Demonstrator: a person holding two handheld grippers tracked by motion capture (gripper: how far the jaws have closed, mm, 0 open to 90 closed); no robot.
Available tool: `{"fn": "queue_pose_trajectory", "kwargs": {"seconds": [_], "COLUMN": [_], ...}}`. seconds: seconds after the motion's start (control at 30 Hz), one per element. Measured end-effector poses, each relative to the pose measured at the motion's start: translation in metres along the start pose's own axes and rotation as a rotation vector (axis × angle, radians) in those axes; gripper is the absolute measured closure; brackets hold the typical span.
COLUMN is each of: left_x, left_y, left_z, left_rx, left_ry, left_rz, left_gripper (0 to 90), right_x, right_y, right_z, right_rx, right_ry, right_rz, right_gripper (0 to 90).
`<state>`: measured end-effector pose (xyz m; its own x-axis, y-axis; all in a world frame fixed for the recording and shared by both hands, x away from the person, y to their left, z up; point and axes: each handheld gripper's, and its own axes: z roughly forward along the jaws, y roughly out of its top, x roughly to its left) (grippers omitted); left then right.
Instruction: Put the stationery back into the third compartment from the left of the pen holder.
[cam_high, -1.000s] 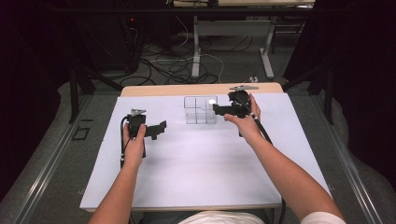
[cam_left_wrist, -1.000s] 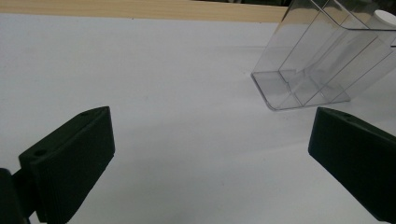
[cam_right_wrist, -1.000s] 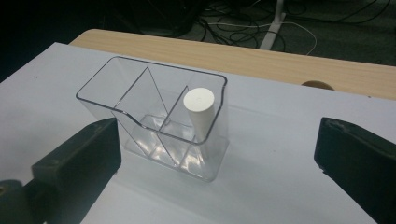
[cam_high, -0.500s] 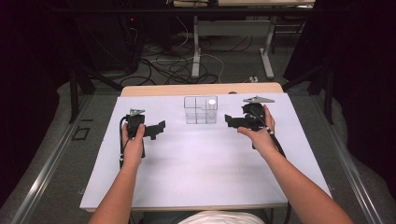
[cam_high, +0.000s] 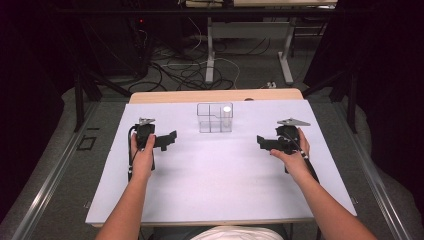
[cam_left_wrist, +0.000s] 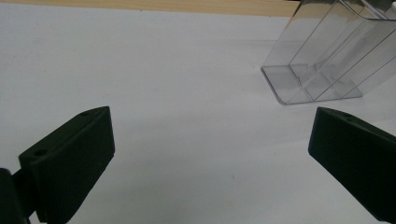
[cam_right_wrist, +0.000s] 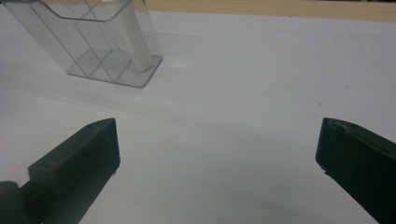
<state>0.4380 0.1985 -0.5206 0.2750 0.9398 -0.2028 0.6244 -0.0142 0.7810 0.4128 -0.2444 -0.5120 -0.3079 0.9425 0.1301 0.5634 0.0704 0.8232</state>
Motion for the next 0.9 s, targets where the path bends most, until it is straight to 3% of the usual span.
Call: {"fn": "queue_pose_trajectory", "kwargs": {"seconds": [0.37,0.9], "left_x": [-0.001,0.0], "left_y": [0.0,-0.001], "left_z": [0.0,0.001], "left_rx": [-0.008,0.004], "left_ry": [0.002,0.003], "left_rz": [0.001,0.002], "left_gripper": [0.5,0.6], "right_x": [-0.025,-0.041], "right_y": [-0.015,-0.024], "right_z": [0.003,0.011], "right_rx": [0.001,0.041], "right_ry": [-0.037,-0.086], "right_rz": [0.057,0.09], "right_gripper": [0.0,0.0]}}
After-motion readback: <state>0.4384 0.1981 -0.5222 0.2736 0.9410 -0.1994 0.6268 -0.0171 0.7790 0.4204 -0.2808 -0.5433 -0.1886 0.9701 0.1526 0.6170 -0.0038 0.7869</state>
